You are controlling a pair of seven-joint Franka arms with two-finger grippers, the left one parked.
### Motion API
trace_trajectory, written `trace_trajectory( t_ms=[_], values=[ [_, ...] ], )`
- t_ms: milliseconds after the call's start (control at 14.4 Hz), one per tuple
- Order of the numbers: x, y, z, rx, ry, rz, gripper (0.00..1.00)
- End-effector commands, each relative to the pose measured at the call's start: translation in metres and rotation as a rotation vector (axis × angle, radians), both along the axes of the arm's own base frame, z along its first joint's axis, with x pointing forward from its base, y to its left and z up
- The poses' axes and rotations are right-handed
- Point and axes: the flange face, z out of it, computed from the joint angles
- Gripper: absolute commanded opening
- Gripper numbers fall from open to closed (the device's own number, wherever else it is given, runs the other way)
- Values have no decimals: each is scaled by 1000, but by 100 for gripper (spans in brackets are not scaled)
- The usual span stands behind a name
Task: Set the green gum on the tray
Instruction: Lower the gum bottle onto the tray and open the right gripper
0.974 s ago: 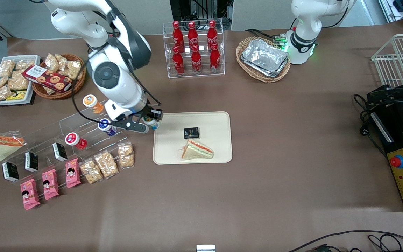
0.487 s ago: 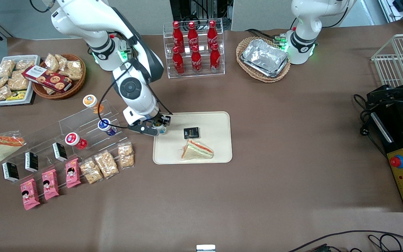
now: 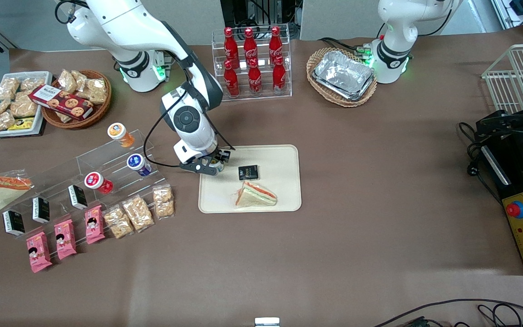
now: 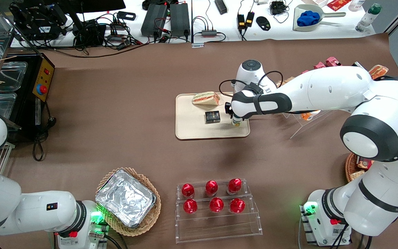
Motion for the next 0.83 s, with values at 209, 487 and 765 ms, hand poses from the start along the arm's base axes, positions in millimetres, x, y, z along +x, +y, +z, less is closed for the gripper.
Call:
trace_trajectory(
  t_ms=[209, 487, 765],
  values=[
    [9, -3, 17, 36, -15, -41, 100],
    [31, -41, 58, 53, -16, -46, 100],
    [56, -103, 119, 83, -40, -34, 100]
  ],
)
